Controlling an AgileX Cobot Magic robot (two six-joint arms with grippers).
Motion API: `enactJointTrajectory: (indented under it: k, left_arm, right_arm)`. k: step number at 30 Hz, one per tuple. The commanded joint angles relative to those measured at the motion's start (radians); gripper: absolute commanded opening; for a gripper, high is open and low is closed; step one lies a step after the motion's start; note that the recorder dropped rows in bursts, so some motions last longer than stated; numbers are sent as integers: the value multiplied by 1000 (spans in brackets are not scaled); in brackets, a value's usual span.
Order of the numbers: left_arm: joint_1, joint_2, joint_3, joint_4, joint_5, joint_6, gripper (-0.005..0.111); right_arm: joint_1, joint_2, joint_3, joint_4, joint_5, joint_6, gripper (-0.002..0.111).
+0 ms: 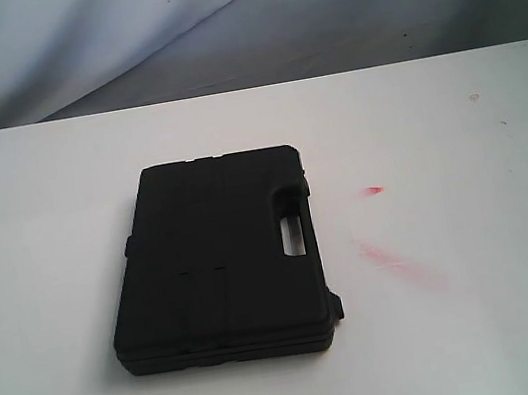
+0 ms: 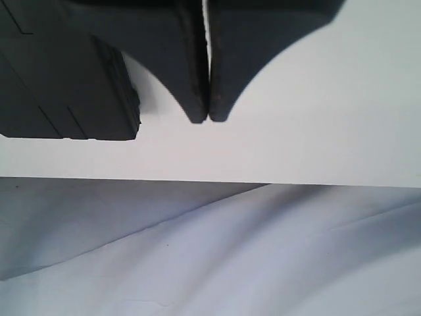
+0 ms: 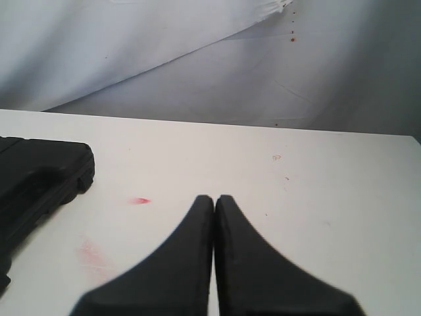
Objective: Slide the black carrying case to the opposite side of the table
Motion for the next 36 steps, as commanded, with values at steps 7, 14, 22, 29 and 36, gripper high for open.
enactJointTrajectory:
  k: [7,14,22,29,36]
  left_arm:
    - [18,-142,123,1,-14,5,0]
    - [18,-150,187,6,-29,5,0]
    - [18,-150,191,40,-32,6,0]
    - [18,-150,191,53,-32,2,0]
    - [18,-150,191,73,-32,2,0]
  right_arm:
    - [-7,-3,3,7,0,1,0]
    - [-7,-3,3,7,0,1,0]
    - [-7,-3,3,7,0,1,0]
    - [-7,-3,3,7,0,1,0]
    - [-7,-3,3,7,0,1,0]
